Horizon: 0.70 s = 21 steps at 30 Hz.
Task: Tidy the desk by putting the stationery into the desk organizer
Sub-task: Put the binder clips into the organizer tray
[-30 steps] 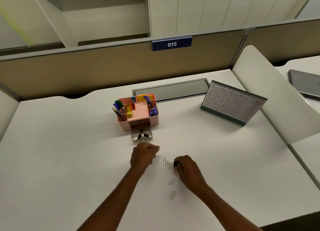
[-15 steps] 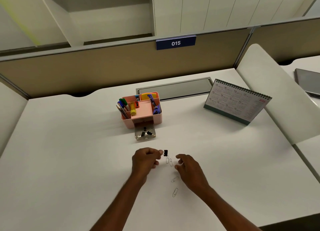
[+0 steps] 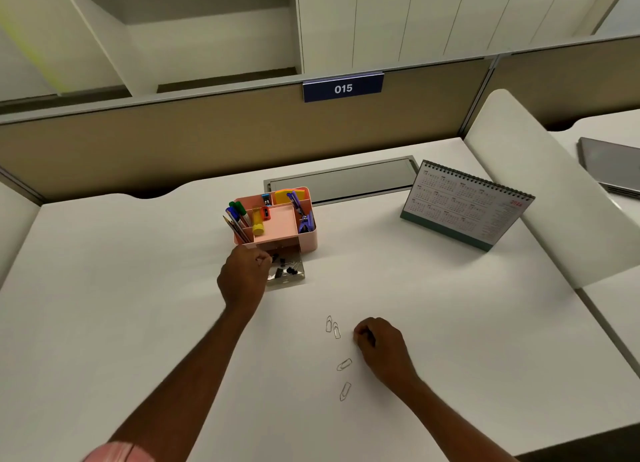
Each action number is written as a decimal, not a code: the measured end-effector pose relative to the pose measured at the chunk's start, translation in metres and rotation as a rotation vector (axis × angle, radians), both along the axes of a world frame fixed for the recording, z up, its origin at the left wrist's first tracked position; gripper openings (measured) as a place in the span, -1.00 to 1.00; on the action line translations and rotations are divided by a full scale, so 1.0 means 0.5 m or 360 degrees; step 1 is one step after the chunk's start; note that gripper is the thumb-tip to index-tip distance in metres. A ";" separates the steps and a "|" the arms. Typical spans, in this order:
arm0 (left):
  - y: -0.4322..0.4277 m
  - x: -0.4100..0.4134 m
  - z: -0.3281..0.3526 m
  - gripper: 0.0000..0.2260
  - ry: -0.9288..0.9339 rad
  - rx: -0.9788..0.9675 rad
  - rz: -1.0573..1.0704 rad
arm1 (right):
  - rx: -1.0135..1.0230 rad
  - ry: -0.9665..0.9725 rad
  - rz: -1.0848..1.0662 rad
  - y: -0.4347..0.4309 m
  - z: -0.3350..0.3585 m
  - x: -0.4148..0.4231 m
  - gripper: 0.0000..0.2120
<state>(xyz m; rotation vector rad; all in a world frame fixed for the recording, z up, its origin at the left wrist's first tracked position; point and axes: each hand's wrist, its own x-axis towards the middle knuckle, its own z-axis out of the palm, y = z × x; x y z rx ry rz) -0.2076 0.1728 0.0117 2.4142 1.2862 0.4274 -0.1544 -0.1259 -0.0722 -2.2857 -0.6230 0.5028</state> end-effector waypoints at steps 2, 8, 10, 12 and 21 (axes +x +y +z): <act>0.011 0.009 -0.012 -0.82 0.0115 0.0076 -0.0046 | -0.0024 0.0004 0.0012 0.000 0.000 0.002 -0.88; 0.019 0.028 -0.041 -0.84 0.0323 0.0186 -0.0196 | -0.0042 0.0021 0.0001 0.000 -0.002 0.004 -0.89; 0.017 0.033 -0.045 -0.85 0.0339 0.0199 -0.0234 | -0.0045 0.0021 0.0005 0.000 -0.002 0.005 -0.89; 0.017 0.038 -0.048 -0.84 0.0378 0.0199 -0.0273 | -0.0054 0.0016 0.0014 0.000 -0.002 0.006 -0.91; 0.026 0.038 -0.067 -0.82 0.0505 0.0138 -0.0290 | -0.0056 0.0009 0.0020 0.002 0.002 0.007 -0.91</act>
